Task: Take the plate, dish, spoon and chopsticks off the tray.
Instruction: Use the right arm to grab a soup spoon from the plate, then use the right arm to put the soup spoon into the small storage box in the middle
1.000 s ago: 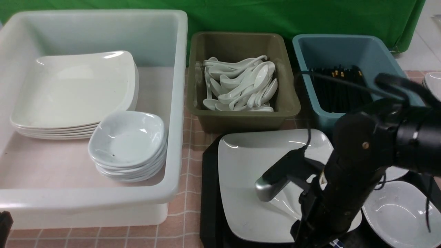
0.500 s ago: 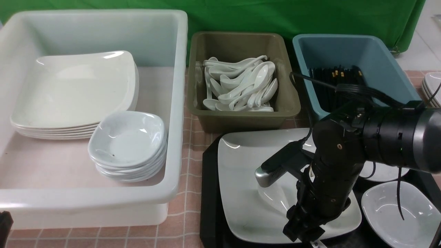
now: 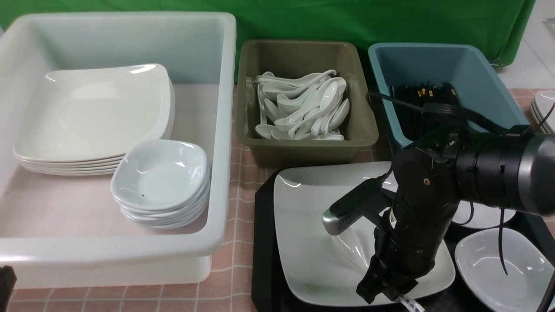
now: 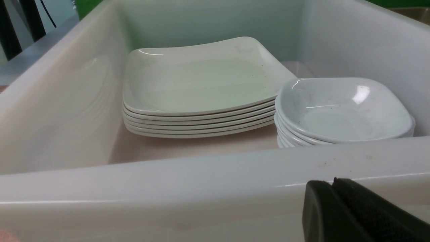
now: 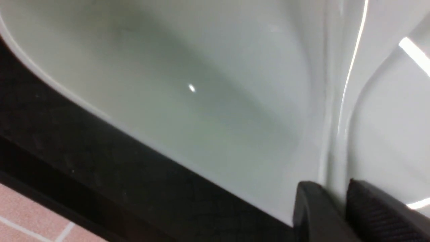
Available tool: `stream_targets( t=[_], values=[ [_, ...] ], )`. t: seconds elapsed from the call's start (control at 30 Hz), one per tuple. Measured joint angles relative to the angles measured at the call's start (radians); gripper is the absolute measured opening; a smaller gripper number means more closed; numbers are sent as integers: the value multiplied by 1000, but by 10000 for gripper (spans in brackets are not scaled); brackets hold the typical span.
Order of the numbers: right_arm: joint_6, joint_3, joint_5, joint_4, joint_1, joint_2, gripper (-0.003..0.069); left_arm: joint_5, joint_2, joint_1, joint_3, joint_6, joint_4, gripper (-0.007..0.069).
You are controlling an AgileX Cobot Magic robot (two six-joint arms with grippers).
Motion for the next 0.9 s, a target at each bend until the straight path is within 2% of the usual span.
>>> stream_targets(
  t=[0.23, 0.37, 0.63, 0.73, 0.9],
  values=[
    [26, -10, 11, -1, 0, -30, 163, 0, 0, 0, 0, 0, 0, 20],
    [71, -72, 17, 0, 0, -58, 163, 0, 0, 0, 0, 0, 0, 20],
    [82, -225, 36, 0, 0, -116, 163, 0, 0, 0, 0, 0, 0, 20],
    [82, -308, -30, -1, -1, -119, 163, 0, 0, 0, 0, 0, 0, 20],
    [111, -361, -326, -3, -27, -119, 163, 0, 0, 0, 0, 0, 0, 20]
  ],
)
